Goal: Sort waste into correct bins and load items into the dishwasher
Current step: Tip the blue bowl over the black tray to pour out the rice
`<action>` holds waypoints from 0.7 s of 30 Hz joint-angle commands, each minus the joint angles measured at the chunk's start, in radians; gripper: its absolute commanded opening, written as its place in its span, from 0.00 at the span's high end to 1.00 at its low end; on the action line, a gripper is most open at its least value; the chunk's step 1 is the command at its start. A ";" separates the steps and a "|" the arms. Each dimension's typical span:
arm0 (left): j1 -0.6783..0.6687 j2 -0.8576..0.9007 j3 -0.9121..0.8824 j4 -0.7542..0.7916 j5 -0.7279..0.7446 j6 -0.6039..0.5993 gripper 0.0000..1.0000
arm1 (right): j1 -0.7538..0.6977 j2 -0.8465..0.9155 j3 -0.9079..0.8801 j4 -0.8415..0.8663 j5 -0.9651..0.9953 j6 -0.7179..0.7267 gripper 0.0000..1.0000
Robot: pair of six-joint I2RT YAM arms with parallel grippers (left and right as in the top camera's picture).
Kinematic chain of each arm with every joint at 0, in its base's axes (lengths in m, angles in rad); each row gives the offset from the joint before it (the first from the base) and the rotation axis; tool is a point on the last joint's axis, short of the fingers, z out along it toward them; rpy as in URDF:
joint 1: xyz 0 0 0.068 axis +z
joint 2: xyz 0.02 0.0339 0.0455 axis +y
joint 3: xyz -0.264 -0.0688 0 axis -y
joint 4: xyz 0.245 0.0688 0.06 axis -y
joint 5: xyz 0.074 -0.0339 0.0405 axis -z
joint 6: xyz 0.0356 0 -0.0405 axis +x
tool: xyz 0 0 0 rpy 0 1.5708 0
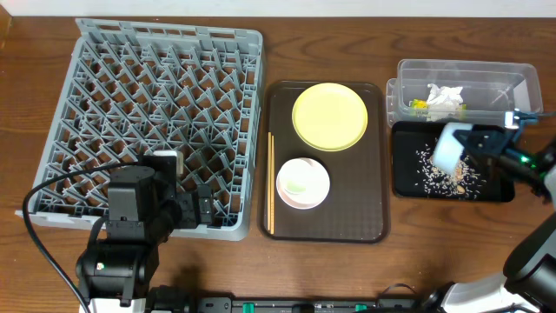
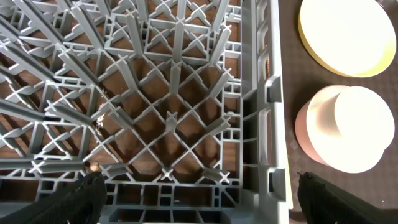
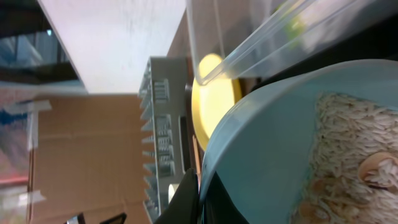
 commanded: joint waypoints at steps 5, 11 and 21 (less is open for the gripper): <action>0.002 -0.002 0.016 -0.002 0.010 -0.005 0.02 | -0.095 0.006 -0.001 0.011 -0.053 -0.016 0.99; 0.002 -0.002 0.016 -0.001 0.010 -0.005 0.02 | -0.097 0.006 -0.001 0.011 -0.116 -0.017 0.99; 0.002 -0.002 0.016 -0.002 0.010 -0.005 0.02 | -0.069 0.006 -0.002 0.010 -0.338 0.061 0.99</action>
